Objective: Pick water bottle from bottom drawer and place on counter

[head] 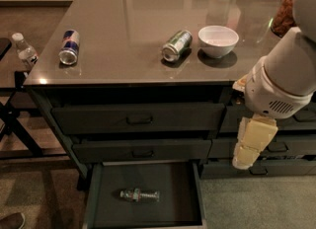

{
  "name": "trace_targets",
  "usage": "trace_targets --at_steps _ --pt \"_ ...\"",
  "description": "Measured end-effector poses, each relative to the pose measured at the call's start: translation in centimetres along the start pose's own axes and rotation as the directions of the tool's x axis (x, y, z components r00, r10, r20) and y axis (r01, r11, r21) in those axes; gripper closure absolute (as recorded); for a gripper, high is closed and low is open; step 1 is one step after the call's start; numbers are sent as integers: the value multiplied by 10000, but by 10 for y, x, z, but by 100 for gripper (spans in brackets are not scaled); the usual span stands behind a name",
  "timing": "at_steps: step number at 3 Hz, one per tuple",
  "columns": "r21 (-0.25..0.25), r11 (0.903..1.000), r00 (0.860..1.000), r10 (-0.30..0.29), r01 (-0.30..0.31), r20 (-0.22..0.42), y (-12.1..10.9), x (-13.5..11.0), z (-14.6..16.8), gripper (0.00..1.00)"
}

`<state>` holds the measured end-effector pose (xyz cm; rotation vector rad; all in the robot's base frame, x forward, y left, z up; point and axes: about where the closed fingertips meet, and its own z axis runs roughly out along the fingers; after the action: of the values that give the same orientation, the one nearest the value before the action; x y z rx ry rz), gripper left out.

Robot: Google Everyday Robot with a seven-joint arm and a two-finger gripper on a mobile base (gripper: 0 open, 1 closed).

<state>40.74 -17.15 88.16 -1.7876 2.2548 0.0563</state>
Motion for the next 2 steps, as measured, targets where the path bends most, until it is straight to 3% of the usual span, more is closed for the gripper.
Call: trace_targets --at_steps 1,2 --pt "116 9999 10000 -26 25 74 0 -1 3 0" --pt "-287 9994 9995 195 -188 241 9 -7 60 0"
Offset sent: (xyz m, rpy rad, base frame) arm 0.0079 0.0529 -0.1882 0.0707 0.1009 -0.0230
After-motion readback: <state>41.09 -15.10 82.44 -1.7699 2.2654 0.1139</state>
